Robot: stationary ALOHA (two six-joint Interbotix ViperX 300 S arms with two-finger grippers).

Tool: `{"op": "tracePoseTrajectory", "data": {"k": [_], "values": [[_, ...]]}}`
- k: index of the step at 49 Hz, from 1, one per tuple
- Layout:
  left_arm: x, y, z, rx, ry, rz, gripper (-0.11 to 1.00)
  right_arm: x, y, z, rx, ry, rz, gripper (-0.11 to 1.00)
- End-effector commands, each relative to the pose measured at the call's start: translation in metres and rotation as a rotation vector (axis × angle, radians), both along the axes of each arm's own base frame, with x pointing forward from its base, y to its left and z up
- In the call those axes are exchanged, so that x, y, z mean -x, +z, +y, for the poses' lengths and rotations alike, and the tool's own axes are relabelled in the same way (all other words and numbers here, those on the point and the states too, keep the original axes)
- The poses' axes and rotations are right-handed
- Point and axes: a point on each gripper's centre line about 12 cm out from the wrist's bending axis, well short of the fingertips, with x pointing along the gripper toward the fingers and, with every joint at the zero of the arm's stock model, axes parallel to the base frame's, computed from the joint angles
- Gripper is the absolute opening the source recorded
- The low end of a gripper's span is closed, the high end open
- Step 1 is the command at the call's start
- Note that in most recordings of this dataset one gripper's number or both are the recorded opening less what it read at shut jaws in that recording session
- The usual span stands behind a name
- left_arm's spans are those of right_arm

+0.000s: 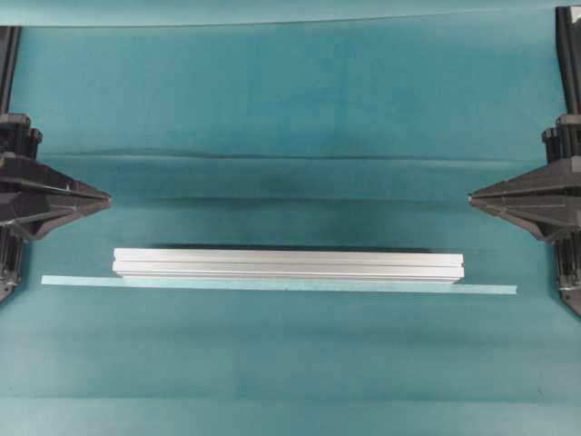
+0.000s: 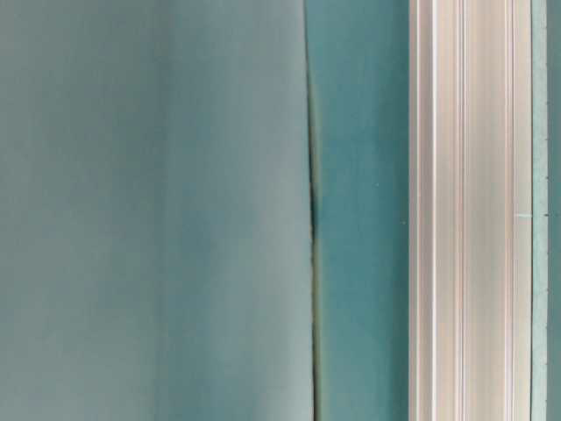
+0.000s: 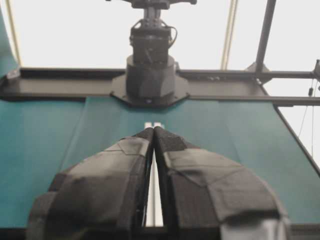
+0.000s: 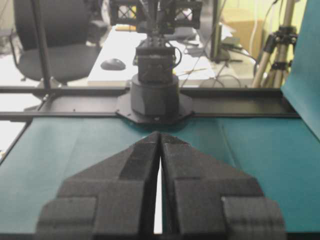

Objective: Lift the metal rail with both hands.
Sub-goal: 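Move both grippers inward toward the two ends of the silver rail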

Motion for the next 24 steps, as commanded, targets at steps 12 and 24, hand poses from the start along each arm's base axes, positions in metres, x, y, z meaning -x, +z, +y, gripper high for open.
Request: {"op": "tracePoseTrajectory", "data": {"k": [12,24], "values": [[-0.025,0.037,0.001,-0.016,0.007,0.129,0.01,-0.012,0.004,-0.007,-0.208,-0.038,0.193,0.01],[-0.047,0.04,0.002,0.021,0.008,0.278,-0.01,-0.032,0.008,-0.005,-0.229,-0.032,0.465,0.01]]}}
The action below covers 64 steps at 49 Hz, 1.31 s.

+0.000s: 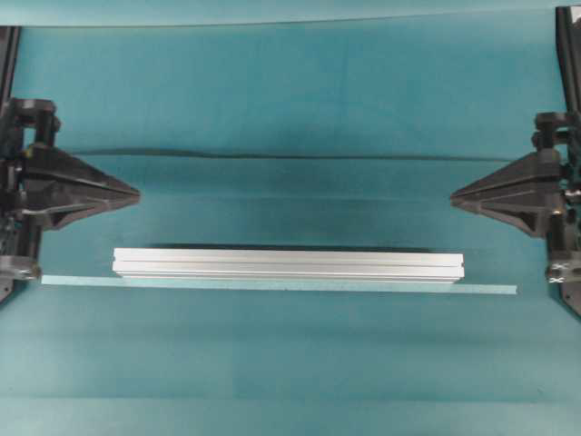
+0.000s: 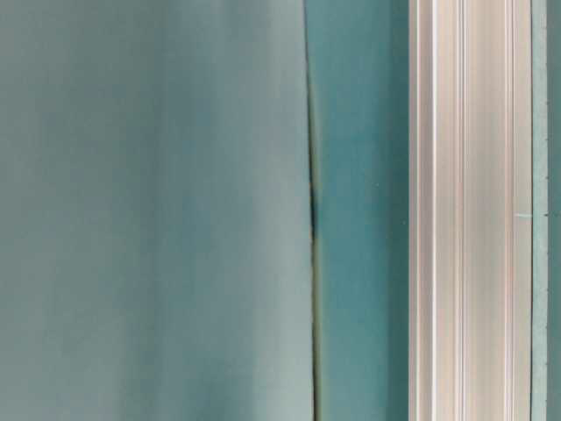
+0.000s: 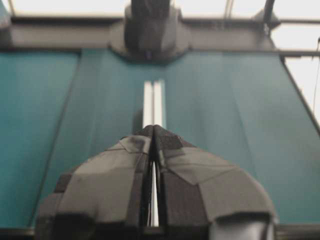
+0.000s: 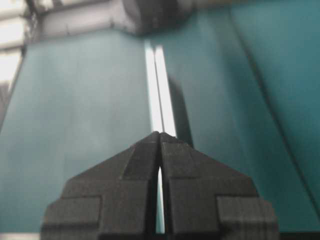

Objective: Lift the metal rail with both hands.
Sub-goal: 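Move both grippers inward toward the two ends of the silver rail, then lower both open grippers over the rail near each end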

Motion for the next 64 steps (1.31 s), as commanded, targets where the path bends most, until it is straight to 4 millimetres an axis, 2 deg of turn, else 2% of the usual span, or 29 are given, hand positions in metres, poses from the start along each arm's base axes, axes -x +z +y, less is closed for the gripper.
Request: {"op": "tracePoseTrajectory", "data": {"k": [1,8,19,30,40,47,56,64], "values": [[-0.009,0.01,0.001,0.009,0.004,0.032,-0.01,-0.011,0.004,0.001,-0.026,0.004,0.084,0.01],[-0.024,0.004,0.001,0.018,0.01,0.181,-0.01,-0.032,0.001,0.002,-0.071,0.003,0.229,0.01],[-0.045,-0.009,-0.002,0.016,0.003,0.359,-0.01,-0.057,-0.026,0.004,-0.136,-0.006,0.53,0.01],[-0.064,-0.029,-0.003,0.017,0.007,0.593,-0.01,-0.081,-0.039,0.003,-0.114,0.009,0.732,0.01],[-0.075,-0.056,-0.002,0.01,0.011,0.81,-0.01,-0.092,-0.059,0.003,-0.057,0.043,0.92,0.01],[-0.082,-0.066,-0.002,0.005,0.01,0.863,-0.01,-0.096,-0.072,0.004,-0.027,0.082,1.034,0.01],[-0.086,-0.075,-0.003,-0.012,0.002,0.889,-0.01,-0.102,-0.086,0.005,0.006,0.125,1.084,0.01],[-0.086,-0.082,-0.002,0.012,0.021,0.909,-0.01,-0.109,-0.086,0.004,0.024,0.134,1.029,0.02]]}}
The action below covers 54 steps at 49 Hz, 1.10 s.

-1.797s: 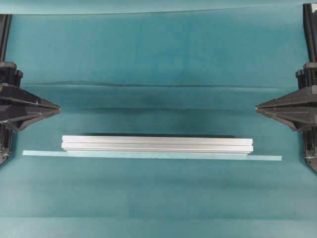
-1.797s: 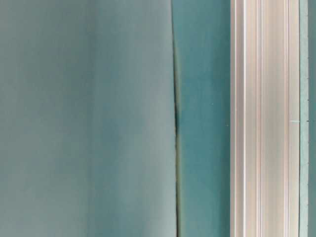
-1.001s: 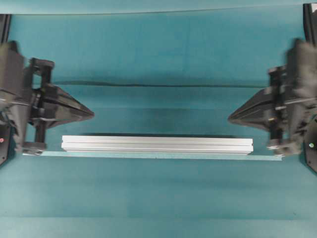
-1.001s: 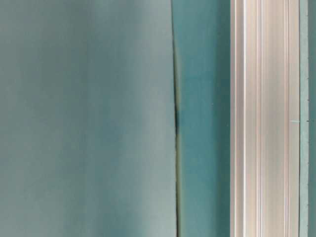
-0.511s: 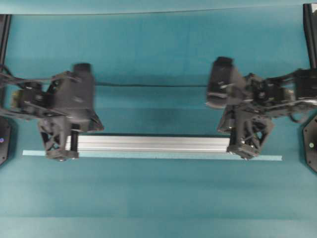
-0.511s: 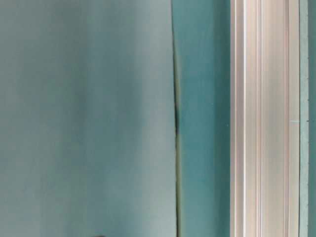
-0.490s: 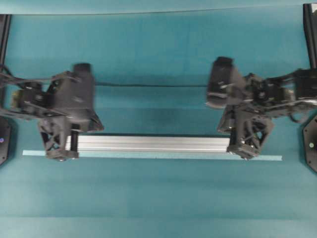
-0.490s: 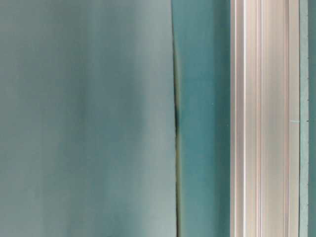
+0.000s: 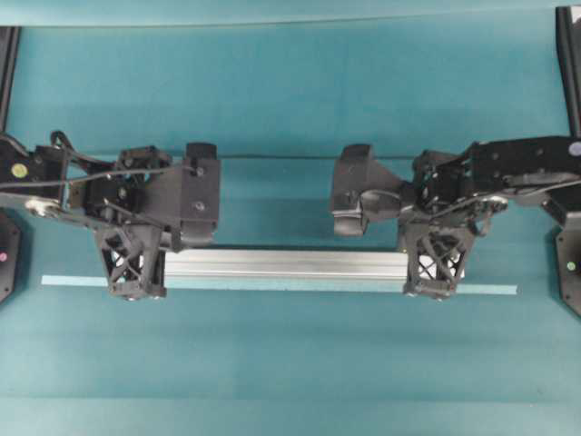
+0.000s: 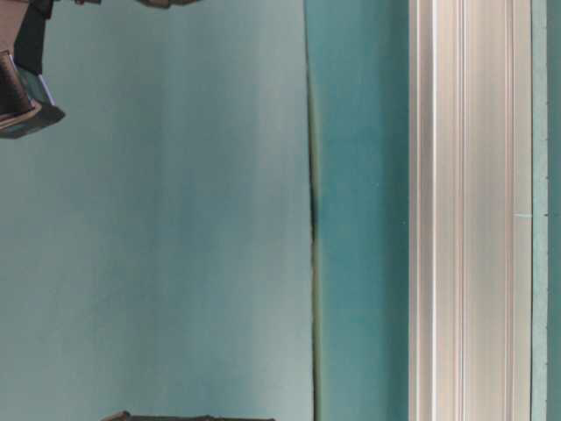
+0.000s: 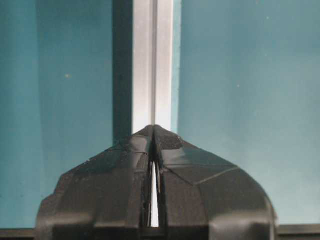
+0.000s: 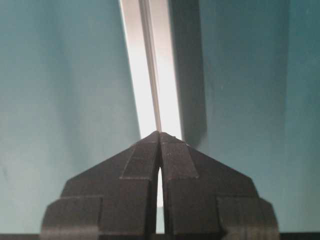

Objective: Lift the metal rail with both hands.
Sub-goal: 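Lower both open grippers over the rail near each end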

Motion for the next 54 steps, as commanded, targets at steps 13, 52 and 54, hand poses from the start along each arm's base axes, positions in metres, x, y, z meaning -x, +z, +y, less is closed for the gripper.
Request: {"op": "tracePoseTrajectory", "data": {"k": [13,52,54], "values": [[-0.005,-0.005,0.0,0.008,0.019,-0.043,0.11,-0.014,-0.002,0.0,0.007,0.01,-0.097,0.11],[-0.009,-0.054,-0.002,0.016,0.024,-0.02,0.98,-0.015,-0.047,0.009,0.044,0.058,-0.083,0.96],[-0.01,-0.057,-0.002,0.016,0.024,-0.023,0.98,-0.015,-0.051,0.008,0.046,0.057,-0.089,0.96]]}}
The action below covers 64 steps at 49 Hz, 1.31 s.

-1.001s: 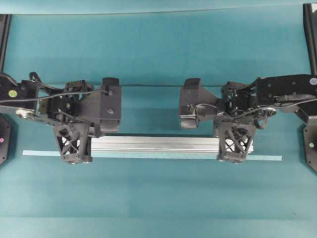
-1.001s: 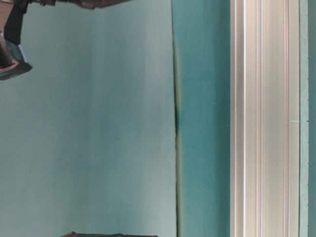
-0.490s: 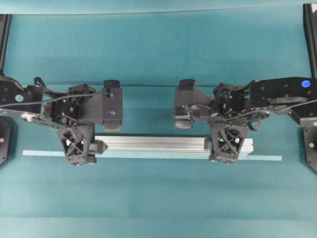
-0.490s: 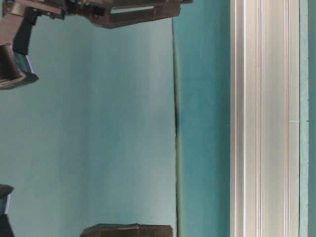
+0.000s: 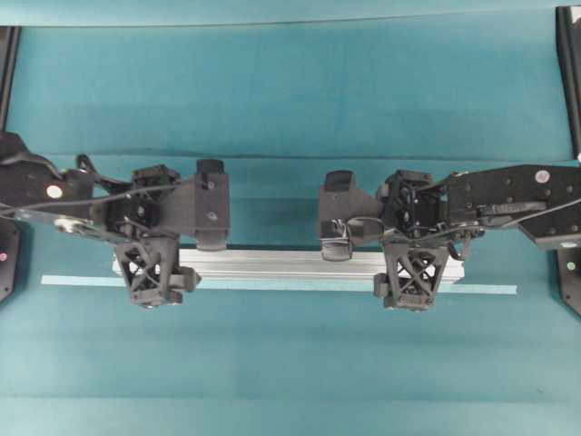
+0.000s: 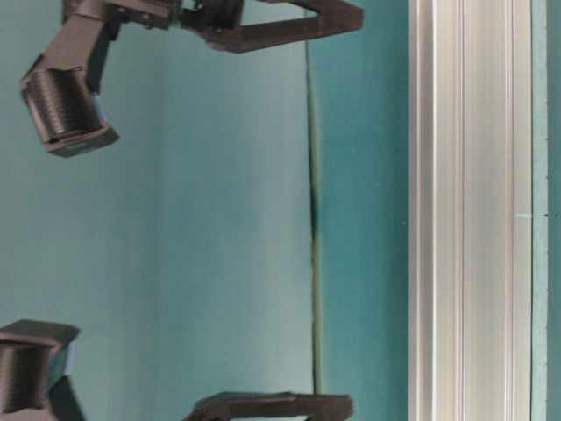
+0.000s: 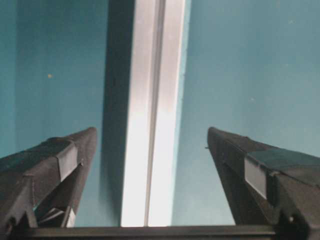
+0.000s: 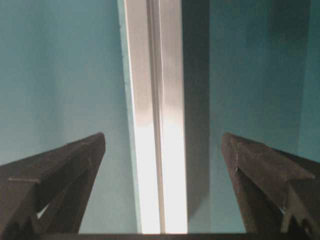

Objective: Lift the metal rail with both hands.
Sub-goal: 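Lower both open grippers over the rail near each end, then close both grippers on the silver rail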

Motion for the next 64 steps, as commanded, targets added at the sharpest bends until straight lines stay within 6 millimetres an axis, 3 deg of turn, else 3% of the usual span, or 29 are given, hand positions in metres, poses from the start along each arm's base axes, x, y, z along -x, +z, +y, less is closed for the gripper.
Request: {"op": "tracePoseTrajectory", "data": {"k": [1,12,30,64], "values": [[-0.005,-0.001,-0.001,-0.003,-0.007,-0.028,0.98,-0.001,-0.008,0.001,0.002,0.004,-0.012,0.96],[-0.015,-0.023,-0.001,-0.001,-0.009,-0.07,0.98,0.0,-0.024,0.002,0.0,0.0,-0.021,0.96],[-0.014,-0.066,0.0,0.007,0.007,-0.012,0.98,0.0,-0.055,0.004,0.001,0.001,0.011,0.96],[-0.003,-0.079,0.001,0.004,0.003,0.032,0.97,-0.001,-0.071,0.003,0.002,-0.004,0.003,0.95]]}}
